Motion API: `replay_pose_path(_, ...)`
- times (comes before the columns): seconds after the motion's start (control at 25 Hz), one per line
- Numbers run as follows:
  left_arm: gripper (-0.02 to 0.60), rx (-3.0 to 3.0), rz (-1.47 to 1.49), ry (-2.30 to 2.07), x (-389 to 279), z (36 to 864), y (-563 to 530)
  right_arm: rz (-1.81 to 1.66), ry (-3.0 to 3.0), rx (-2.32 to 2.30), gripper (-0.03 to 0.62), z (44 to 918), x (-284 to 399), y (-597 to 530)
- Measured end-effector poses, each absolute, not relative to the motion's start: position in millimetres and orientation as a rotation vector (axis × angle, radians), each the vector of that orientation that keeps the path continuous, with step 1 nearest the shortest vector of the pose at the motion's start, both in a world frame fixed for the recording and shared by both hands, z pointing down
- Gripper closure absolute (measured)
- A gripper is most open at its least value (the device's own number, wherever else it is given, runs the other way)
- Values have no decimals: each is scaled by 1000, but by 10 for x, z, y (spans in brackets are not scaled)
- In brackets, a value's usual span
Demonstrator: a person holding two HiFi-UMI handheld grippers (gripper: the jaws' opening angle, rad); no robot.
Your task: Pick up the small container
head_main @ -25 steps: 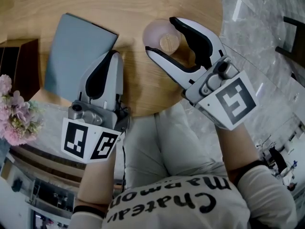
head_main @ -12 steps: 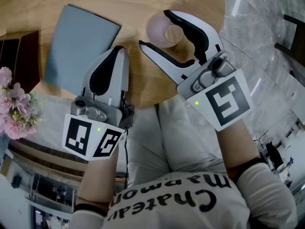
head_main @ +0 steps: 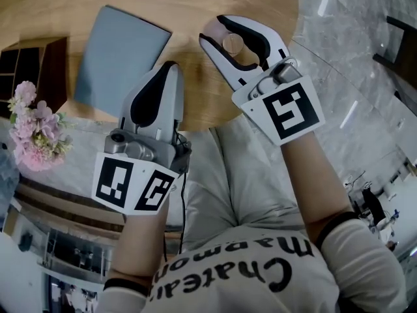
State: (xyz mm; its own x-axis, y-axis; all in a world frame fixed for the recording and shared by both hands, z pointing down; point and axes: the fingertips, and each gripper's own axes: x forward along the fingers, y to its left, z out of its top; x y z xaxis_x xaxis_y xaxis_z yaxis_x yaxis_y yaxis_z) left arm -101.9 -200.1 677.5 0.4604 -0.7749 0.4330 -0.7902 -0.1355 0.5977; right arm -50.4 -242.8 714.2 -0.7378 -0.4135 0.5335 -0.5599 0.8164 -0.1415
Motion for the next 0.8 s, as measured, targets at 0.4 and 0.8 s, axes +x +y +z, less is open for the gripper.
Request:
replay_pose_path(0.4, 568, 1927, 126, -1347, -991, 6576, -2052, 354, -2443, 677, 484, 7131, -515, -2453)
replay_pose_path(0.8, 568, 1911, 207, -1377, -1086, 6356, -2083, 522, -2361, 698, 493, 7155, -490, -2524)
